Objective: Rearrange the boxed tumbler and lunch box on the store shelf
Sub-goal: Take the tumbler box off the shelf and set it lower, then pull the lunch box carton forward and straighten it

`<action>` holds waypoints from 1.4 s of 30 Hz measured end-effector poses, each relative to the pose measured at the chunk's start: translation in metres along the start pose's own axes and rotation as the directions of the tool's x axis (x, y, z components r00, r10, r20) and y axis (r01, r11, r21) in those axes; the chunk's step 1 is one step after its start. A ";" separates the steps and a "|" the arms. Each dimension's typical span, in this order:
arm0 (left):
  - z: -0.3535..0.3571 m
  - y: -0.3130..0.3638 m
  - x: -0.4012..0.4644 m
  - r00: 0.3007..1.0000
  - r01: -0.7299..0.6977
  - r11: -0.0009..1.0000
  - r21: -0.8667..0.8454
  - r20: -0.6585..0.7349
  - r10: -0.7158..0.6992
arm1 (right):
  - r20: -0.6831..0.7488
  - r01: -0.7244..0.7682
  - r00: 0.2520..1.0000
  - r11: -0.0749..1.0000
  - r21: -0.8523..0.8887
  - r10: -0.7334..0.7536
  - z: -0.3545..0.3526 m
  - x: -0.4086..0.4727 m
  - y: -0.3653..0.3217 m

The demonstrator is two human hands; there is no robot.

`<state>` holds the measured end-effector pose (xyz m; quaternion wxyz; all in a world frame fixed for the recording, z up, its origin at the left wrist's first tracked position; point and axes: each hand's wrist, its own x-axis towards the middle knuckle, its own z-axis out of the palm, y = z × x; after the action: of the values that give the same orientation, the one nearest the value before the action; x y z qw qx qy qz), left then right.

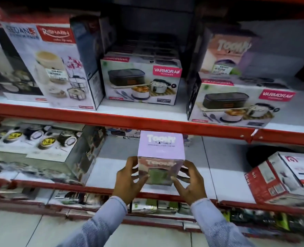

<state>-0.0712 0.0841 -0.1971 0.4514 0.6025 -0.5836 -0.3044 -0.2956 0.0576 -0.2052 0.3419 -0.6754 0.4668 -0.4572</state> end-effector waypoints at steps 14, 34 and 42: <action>0.011 -0.017 0.001 0.958 0.207 0.971 0.123 -0.225 -0.176 | -0.021 -0.136 0.991 0.987 -0.083 0.135 -0.016 -0.006 0.037; 0.068 0.202 0.116 0.986 -0.130 0.991 0.014 -0.104 0.131 | -0.666 -0.085 0.717 0.974 0.210 0.207 -0.182 0.123 -0.076; 0.011 0.204 0.087 0.904 -0.228 0.970 -0.086 -0.388 0.178 | -0.736 0.169 0.677 0.974 0.153 -0.002 -0.129 0.101 -0.124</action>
<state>-0.1569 0.0154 -0.0041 0.6226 0.5550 -0.5244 -0.1711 -0.3623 -0.0014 -0.0202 0.1739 -0.4179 0.4814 -0.7506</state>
